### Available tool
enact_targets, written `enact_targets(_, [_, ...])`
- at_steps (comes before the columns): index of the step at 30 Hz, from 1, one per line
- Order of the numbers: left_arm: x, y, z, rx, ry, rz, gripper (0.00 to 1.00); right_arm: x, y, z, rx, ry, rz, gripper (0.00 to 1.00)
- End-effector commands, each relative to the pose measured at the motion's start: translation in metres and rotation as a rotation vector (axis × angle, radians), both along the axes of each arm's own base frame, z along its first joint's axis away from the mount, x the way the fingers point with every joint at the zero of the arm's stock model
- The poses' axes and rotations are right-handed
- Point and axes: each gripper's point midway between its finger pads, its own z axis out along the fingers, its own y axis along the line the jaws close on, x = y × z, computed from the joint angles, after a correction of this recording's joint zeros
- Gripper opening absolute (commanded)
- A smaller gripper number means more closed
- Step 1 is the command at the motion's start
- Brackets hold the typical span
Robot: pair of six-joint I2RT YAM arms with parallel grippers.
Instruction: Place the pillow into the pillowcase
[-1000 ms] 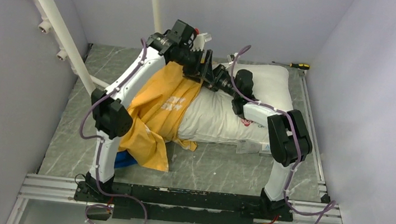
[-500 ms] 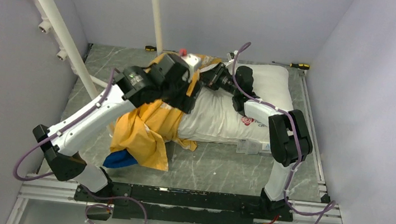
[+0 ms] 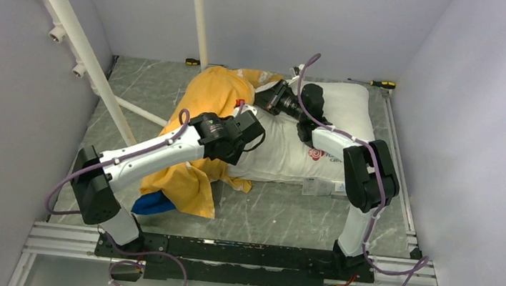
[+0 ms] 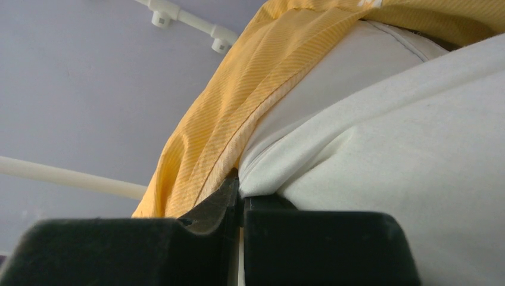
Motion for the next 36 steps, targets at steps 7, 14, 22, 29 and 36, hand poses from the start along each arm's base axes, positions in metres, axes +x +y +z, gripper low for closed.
enact_targets(7, [0.029,0.006,0.011,0.03,-0.127,0.121,0.0,-0.019,0.001,-0.007,-0.057,0.043,0.086,0.14])
enact_targets(14, [0.025,-0.005,0.043,-0.105,-0.148,0.084,0.0,-0.031,-0.064,0.01,-0.394,0.035,-0.097,0.83])
enact_targets(22, [0.015,-0.01,0.06,-0.225,-0.13,0.057,0.0,-0.093,-0.101,0.026,-0.604,-0.007,-0.052,1.0])
enact_targets(29, [0.005,-0.031,0.068,-0.338,-0.077,-0.025,0.0,-0.134,-0.047,0.016,-0.535,-0.131,0.138,0.99])
enact_targets(36, [-0.009,-0.061,0.094,-0.496,-0.065,-0.194,0.0,-0.119,0.001,-0.038,-0.501,-0.091,0.152,0.72])
